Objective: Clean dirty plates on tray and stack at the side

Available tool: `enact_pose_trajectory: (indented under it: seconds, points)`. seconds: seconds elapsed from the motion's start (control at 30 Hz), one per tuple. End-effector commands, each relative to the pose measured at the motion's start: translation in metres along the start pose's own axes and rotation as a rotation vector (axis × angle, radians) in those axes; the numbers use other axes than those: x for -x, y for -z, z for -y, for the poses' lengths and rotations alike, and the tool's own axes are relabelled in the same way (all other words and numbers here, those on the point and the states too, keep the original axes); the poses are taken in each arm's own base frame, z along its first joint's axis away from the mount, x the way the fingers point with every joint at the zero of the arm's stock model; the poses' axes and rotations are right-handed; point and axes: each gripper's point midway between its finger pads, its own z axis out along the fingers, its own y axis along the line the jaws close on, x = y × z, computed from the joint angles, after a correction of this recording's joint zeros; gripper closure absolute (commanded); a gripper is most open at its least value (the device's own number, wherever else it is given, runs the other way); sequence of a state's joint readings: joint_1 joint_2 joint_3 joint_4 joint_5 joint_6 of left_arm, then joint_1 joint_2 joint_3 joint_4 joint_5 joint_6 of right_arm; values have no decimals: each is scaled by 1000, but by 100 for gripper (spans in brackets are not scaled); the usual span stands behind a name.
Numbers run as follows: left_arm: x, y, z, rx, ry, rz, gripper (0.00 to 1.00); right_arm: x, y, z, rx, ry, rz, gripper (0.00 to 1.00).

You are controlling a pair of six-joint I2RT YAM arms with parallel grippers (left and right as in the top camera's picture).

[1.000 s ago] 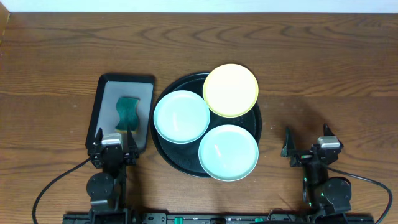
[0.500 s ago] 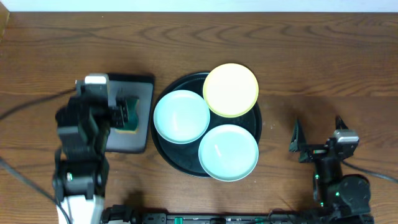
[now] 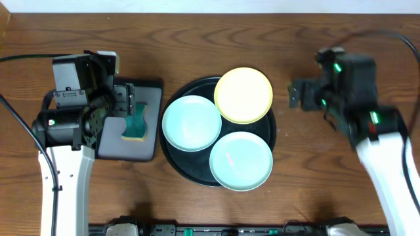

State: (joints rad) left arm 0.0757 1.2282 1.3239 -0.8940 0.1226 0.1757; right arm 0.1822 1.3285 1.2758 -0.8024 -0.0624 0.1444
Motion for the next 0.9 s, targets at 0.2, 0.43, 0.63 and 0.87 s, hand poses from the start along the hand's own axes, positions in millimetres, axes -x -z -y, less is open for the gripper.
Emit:
enact_pose_trajectory:
  seconds: [0.2,0.43,0.63,0.87]
  points:
    - [-10,7,30,-170,76,-49,25,-14,-65,-69,402,-68,-256,6]
    - [-19,-1,20,-113,130,-103,25,-31,-86,-111,373,-157,-326,46]
    - [-44,-30,-12,89,259,-259,25,-70,-106,-146,288,-151,-425,49]
    - [-64,-67,-20,108,287,-398,25,-131,-148,-167,195,-103,-577,59]
